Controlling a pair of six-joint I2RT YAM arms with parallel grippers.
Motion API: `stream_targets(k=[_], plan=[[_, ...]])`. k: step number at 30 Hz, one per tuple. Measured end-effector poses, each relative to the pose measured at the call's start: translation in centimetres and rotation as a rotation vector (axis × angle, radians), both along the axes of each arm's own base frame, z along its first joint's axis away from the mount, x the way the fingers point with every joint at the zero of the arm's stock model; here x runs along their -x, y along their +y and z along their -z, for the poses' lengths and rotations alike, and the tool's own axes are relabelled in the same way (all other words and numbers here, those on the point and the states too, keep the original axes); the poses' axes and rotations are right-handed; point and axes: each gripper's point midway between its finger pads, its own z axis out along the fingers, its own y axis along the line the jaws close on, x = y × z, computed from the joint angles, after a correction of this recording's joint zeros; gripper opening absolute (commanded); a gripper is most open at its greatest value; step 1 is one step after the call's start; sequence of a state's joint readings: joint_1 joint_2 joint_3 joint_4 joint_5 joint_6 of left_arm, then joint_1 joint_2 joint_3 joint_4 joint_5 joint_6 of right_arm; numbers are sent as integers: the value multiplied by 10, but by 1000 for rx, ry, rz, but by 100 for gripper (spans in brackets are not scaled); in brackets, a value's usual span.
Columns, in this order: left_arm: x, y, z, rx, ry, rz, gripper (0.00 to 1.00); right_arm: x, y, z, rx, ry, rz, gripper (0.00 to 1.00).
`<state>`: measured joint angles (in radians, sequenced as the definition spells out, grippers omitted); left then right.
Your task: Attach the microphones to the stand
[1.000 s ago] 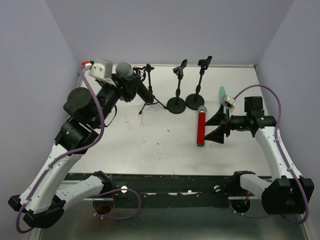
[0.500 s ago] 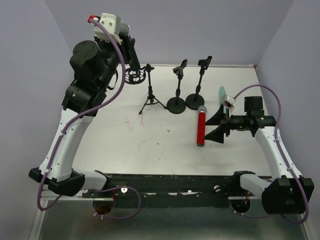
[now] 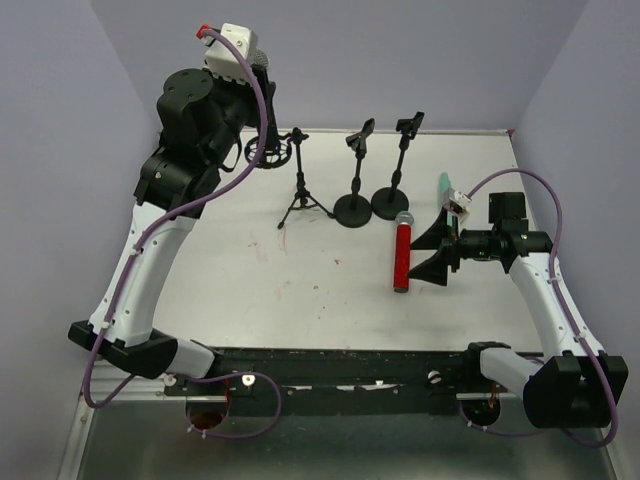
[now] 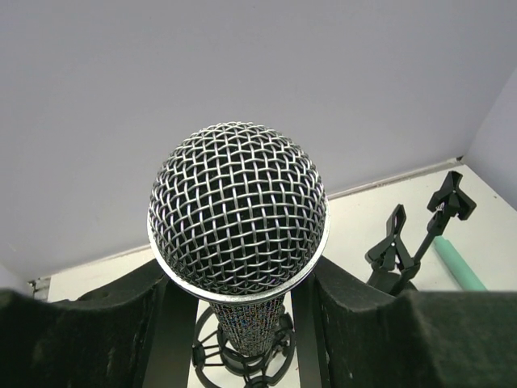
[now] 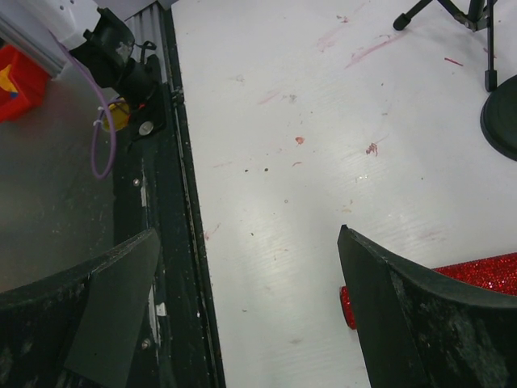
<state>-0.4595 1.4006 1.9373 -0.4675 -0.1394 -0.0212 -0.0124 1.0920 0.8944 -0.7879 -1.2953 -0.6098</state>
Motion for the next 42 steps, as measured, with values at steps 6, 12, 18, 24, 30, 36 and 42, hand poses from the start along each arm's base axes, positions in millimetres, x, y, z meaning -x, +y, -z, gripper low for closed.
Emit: stream_targets(k=[6, 12, 18, 24, 30, 36, 42], plan=[[-11, -4, 14, -43, 29, 5, 0, 0, 0, 0, 0, 0, 0, 100], [-20, -3, 24, -64, 51, 5, 0, 0, 0, 0, -1, 4, 2, 100], [-21, 0, 24, -65, 53, 12, 0, 0, 0, 0, -1, 5, 2, 100], [-22, 2, 24, -68, 69, 29, 0, 0, 0, 0, -1, 5, 2, 100], [-26, -6, 25, -61, 110, 74, 0, 0, 0, 0, -1, 5, 2, 100], [-24, -9, 25, -56, 140, 95, 0, 0, 0, 0, -1, 5, 2, 100], [-27, -10, 29, -63, 161, 102, 0, 0, 0, 0, -1, 6, 2, 100]])
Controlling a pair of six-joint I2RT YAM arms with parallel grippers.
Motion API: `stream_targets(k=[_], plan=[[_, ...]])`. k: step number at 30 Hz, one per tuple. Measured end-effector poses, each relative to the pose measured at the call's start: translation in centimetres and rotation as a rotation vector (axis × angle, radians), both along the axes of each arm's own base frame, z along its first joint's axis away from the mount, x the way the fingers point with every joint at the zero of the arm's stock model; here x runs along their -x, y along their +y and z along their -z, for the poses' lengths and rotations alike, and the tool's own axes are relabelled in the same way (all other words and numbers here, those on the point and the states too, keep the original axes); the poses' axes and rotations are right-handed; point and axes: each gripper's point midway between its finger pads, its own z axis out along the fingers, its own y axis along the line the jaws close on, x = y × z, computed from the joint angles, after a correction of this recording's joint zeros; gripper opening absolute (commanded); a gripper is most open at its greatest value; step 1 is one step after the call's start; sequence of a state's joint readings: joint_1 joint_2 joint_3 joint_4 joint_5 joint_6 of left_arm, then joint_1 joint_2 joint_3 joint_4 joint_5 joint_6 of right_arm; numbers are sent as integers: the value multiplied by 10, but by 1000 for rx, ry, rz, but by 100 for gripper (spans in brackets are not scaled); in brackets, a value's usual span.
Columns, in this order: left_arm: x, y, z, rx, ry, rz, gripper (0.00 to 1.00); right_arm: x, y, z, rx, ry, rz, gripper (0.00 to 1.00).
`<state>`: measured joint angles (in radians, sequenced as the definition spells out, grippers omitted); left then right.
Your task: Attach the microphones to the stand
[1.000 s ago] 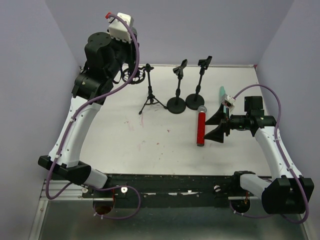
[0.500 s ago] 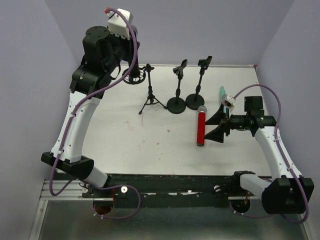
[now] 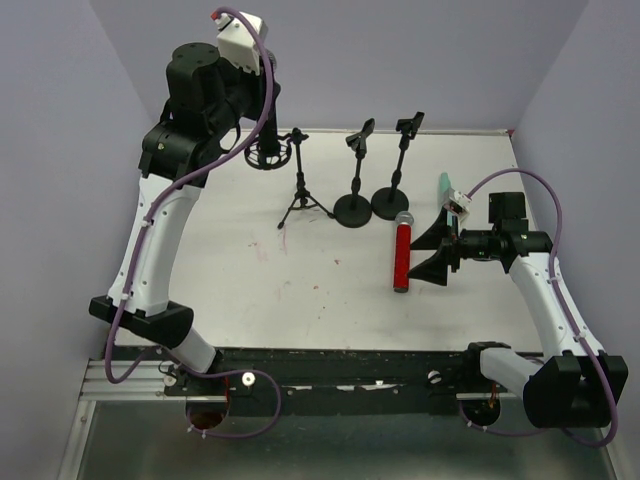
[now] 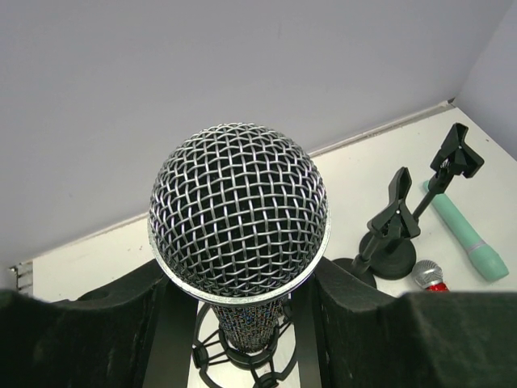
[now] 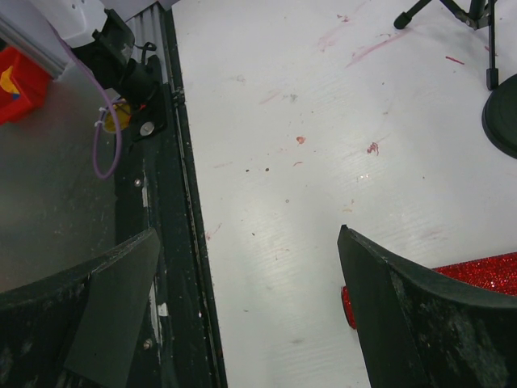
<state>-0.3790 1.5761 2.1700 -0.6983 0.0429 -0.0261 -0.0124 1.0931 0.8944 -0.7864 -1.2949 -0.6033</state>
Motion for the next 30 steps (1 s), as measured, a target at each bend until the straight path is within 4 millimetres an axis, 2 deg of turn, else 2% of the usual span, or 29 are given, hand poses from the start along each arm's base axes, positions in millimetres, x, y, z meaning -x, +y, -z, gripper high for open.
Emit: stream_targets(k=[12, 22, 27, 30], plan=[[-8, 0, 0, 16, 46, 2, 0, 0, 0, 1, 0, 3, 0, 100], [-4, 4, 6, 75, 113, 5, 0, 0, 0, 3, 0, 13, 0, 100], [-7, -2, 22, 76, 168, 19, 0, 0, 0, 3, 0, 14, 0, 100], [-8, -7, 46, 42, 231, 25, 0, 0, 0, 3, 0, 14, 0, 100]])
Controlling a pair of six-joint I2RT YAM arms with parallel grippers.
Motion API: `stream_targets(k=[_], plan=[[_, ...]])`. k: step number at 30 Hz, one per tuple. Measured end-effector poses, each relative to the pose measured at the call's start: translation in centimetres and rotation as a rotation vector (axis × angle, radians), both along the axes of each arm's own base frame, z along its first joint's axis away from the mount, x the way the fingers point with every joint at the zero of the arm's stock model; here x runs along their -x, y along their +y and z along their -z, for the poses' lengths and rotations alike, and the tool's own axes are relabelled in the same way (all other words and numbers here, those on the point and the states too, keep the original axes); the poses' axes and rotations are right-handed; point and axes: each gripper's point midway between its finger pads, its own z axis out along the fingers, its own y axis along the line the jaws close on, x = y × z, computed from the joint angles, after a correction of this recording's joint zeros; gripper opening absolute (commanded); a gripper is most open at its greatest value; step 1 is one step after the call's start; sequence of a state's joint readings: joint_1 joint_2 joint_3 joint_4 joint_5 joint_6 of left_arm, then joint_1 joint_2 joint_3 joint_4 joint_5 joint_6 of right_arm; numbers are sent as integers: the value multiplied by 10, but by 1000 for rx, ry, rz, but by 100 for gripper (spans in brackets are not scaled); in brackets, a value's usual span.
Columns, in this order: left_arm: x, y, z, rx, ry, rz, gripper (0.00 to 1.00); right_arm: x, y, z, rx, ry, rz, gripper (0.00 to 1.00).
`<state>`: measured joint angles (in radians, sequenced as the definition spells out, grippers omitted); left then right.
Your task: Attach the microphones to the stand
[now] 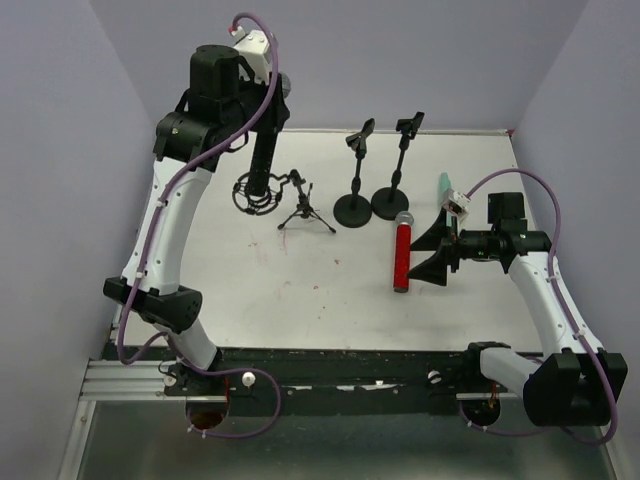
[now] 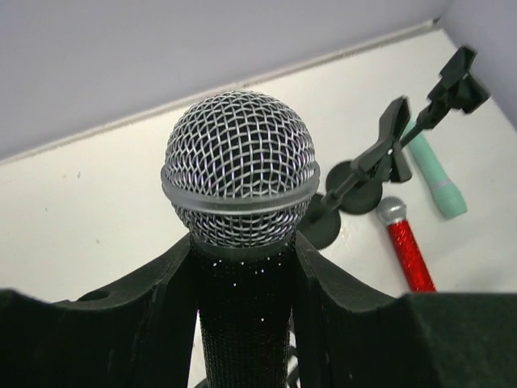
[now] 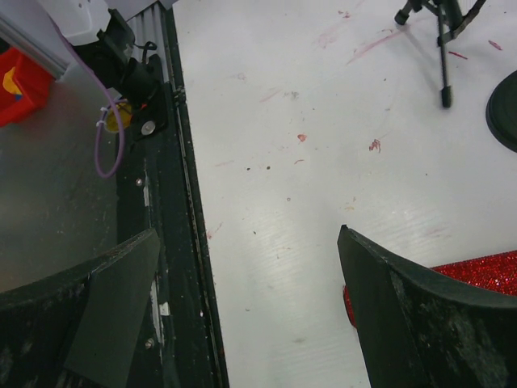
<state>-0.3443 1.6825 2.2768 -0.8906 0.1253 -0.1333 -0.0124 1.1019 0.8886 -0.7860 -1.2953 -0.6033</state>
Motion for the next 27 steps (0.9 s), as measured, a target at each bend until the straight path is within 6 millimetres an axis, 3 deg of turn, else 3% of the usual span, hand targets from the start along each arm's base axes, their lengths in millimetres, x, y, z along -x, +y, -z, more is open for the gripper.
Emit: stream_targets(k=[7, 10, 13, 21, 27], plan=[[-8, -3, 78, -106, 158, 5, 0, 0, 0, 1, 0, 3, 0, 100], [-11, -3, 95, -119, 177, 0, 0, -1, 0, 1, 0, 5, 0, 100], [-15, -4, 85, -96, 131, -4, 0, -1, 0, 1, 0, 5, 0, 100], [-13, -5, 18, 4, -74, -13, 0, 0, 0, 1, 0, 6, 0, 100], [-10, -7, 2, 60, -151, -7, 0, -1, 0, 1, 0, 6, 0, 100]])
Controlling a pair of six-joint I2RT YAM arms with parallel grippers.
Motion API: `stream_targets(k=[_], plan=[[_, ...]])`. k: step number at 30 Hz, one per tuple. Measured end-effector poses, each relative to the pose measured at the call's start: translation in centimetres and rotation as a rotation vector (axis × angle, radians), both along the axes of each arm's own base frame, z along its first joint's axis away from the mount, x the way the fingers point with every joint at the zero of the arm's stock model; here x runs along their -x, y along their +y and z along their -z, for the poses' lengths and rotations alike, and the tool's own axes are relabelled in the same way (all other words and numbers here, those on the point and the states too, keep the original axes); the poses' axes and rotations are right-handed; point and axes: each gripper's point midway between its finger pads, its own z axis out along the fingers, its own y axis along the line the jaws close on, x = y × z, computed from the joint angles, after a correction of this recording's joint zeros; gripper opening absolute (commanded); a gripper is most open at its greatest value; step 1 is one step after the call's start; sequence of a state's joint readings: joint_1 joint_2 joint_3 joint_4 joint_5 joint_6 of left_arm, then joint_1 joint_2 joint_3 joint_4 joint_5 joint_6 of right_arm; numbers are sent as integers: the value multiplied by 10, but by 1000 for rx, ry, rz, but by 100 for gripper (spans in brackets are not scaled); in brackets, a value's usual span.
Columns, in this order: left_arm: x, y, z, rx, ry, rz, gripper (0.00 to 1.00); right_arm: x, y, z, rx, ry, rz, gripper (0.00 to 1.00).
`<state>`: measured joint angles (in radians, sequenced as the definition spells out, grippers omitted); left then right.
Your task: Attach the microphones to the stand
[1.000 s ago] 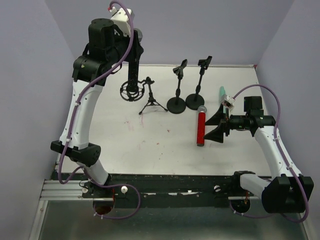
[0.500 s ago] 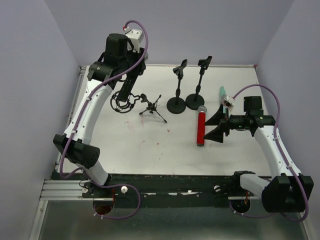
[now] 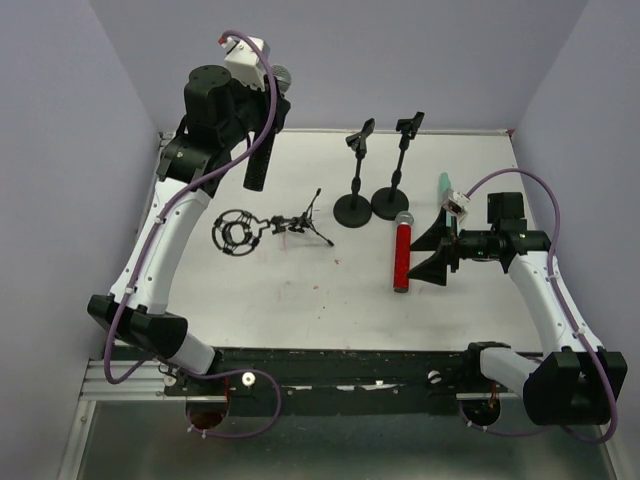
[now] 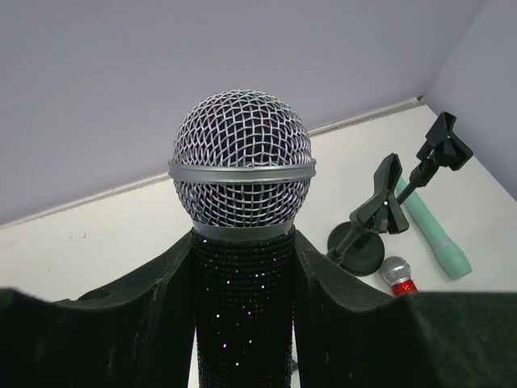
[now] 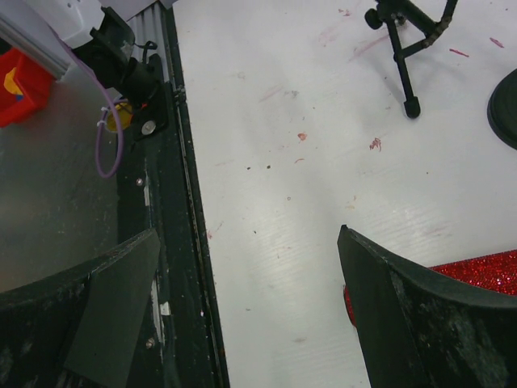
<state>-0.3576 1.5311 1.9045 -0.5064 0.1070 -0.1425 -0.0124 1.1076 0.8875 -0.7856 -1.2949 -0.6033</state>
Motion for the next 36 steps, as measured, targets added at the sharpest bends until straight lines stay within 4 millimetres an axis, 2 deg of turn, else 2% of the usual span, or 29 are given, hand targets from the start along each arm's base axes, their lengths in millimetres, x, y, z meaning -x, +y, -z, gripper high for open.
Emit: stream_targets(k=[9, 16, 19, 22, 25, 29, 31, 33, 36], plan=[[11, 0, -10, 55, -94, 17, 0, 0, 0, 0, 0, 1, 0, 100], [13, -1, 14, 62, -76, 27, 0, 3, 0, 5, 11, -65, -32, 100], [23, 2, 18, 66, -81, 32, 0, 9, 0, 10, 15, -124, -68, 100], [46, 12, 12, 79, -117, 33, 0, 18, 7, 16, 37, -216, -159, 100], [86, 29, -3, 114, -199, 25, 0, 23, 29, 15, 82, -300, -313, 100], [145, 57, -13, 171, -316, -9, 0, 28, 78, 18, 151, -433, -568, 95], [168, 70, -14, 203, -360, -36, 0, 38, 108, 32, 190, -488, -693, 90], [191, 86, -9, 236, -393, -80, 0, 49, 135, 52, 241, -524, -805, 83], [218, 106, 2, 278, -416, -137, 0, 61, 175, 81, 313, -570, -943, 77]])
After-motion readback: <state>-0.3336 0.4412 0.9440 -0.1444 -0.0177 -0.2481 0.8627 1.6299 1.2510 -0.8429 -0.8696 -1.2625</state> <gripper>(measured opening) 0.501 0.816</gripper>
